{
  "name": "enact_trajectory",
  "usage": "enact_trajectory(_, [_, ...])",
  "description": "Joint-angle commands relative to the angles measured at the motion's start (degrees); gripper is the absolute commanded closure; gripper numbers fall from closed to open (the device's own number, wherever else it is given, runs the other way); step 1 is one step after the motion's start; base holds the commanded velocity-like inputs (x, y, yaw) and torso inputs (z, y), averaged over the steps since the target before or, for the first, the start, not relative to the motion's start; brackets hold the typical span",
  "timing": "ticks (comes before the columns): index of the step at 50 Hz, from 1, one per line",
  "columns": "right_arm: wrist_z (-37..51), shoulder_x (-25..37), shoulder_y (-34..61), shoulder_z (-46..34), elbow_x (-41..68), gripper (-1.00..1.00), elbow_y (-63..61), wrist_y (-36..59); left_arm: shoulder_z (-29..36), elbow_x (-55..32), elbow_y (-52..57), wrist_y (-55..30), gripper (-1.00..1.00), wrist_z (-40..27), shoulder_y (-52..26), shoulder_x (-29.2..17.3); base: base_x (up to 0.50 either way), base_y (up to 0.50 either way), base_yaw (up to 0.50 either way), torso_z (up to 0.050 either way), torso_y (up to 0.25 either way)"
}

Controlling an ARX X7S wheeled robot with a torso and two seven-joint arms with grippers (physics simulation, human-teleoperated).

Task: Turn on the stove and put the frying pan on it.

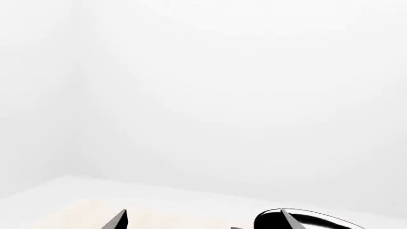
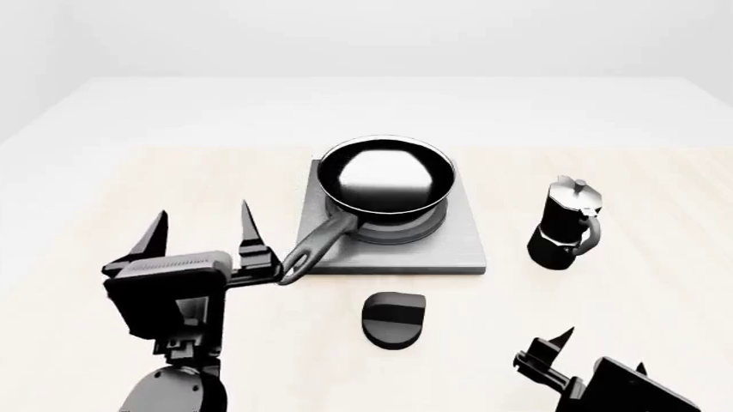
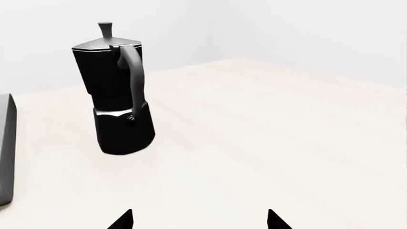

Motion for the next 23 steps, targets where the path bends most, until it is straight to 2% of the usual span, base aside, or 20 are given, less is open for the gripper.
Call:
enact_trajectory(1, [0.40, 0.14, -0.13, -0.16, -0.30, -1.00, -0.34, -0.11, -1.56, 3.73, -8.37, 13.24, -1.00, -1.86, 5.92, 2.67, 0.00, 0.00, 0.00, 0.000, 0.000])
enact_trajectory(6, [1.49, 0.35, -0.38, -0.64, -1.69, -1.00, -1.60, 0.28, -1.90, 5.33, -13.78, 16.96, -1.00, -2.50, 6.24, 3.51, 0.00, 0.00, 0.00, 0.000, 0.000])
enact_trajectory(8, [1.83, 0.48, -0.40, -0.80, -2.15, -1.00, -1.86, 0.52, -2.64, 2.00, -14.30, 15.83, -1.00, -2.05, 6.43, 3.79, 0.00, 0.00, 0.00, 0.000, 0.000])
enact_trajectory(16, [1.96, 0.45, -0.62, -0.75, -2.14, -1.00, -1.81, 0.02, -3.10, 4.06, -17.18, 20.06, -1.00, -3.04, 7.77, 4.13, 0.00, 0.00, 0.00, 0.000, 0.000])
enact_trajectory(23, [2.32, 0.68, -1.07, -0.98, -2.81, -1.00, -2.79, -0.40, -3.81, -0.39, -16.73, 18.19, -1.00, -2.43, 8.93, 3.90, 0.00, 0.00, 0.00, 0.000, 0.000])
